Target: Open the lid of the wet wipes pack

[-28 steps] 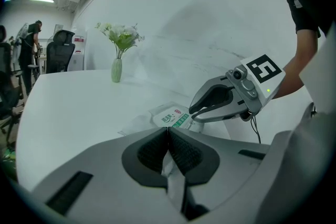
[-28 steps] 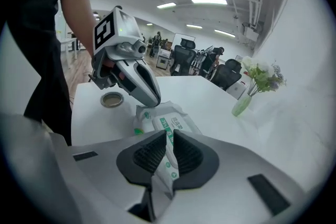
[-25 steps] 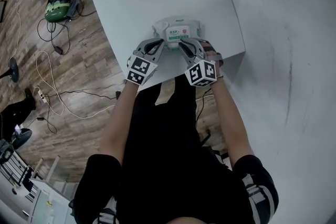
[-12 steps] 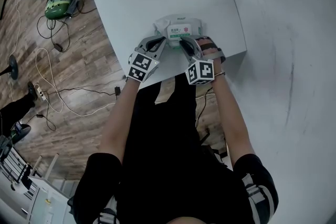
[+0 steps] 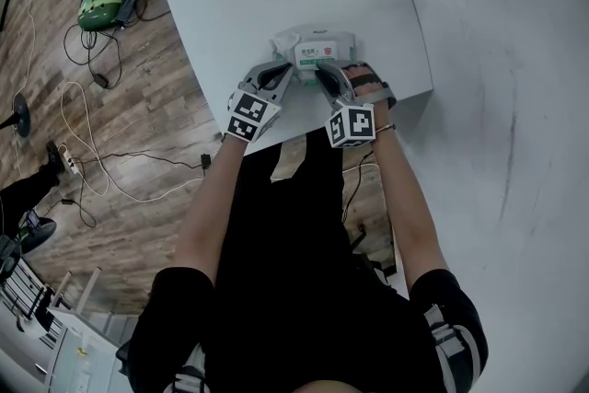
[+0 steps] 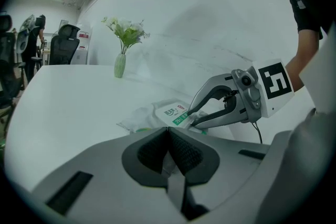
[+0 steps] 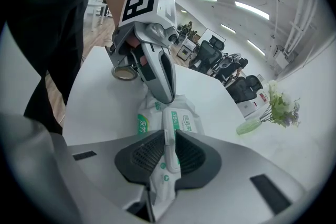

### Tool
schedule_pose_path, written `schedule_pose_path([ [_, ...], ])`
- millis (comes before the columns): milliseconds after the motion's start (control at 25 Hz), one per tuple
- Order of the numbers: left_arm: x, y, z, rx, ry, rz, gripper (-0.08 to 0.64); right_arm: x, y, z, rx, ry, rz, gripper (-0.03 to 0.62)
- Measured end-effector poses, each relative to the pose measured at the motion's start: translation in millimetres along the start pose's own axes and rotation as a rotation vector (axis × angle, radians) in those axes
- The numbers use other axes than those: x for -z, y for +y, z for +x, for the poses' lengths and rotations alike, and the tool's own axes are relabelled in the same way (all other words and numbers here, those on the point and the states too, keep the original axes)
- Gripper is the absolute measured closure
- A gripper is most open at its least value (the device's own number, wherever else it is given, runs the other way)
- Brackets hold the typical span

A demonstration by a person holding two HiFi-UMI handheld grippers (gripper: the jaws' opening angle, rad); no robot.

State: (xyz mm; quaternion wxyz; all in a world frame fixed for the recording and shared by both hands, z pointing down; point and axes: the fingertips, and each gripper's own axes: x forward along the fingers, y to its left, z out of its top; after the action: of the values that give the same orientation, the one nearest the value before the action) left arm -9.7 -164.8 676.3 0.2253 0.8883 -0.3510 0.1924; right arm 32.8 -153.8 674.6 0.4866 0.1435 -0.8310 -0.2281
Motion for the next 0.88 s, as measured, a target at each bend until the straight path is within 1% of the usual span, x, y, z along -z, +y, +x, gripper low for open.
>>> schedule_pose_path([
  [160,1.8,0.8,1.1,-0.006,-0.004,0.006,0.537,0.8,2.9,2.8,-0.005,0.007,0.006,0.524],
  [320,2.7,0.3,0.6,-0.014,-0.008,0.019,0.537,1.7,6.3,4.4,-0.021,0.007,0.033,0.54],
  [520,1.2,0.3,-1.5,-0.012,-0.015,0.022,0.537,0.3,4.9,3.5,-0.029,0.045,0.022,0.541],
  [680,1.3,-0.1,-3.1,-0.005,-0.017,0.032,0.537,-1.1,5.9,2.1,-0.037,0.073,0.037,0.556],
  [880,1.5,-0.2,-4.9,-0.002,-0.015,0.032,0.537,-3.1,6.5,0.7,-0.058,0.084,0.048,0.563],
])
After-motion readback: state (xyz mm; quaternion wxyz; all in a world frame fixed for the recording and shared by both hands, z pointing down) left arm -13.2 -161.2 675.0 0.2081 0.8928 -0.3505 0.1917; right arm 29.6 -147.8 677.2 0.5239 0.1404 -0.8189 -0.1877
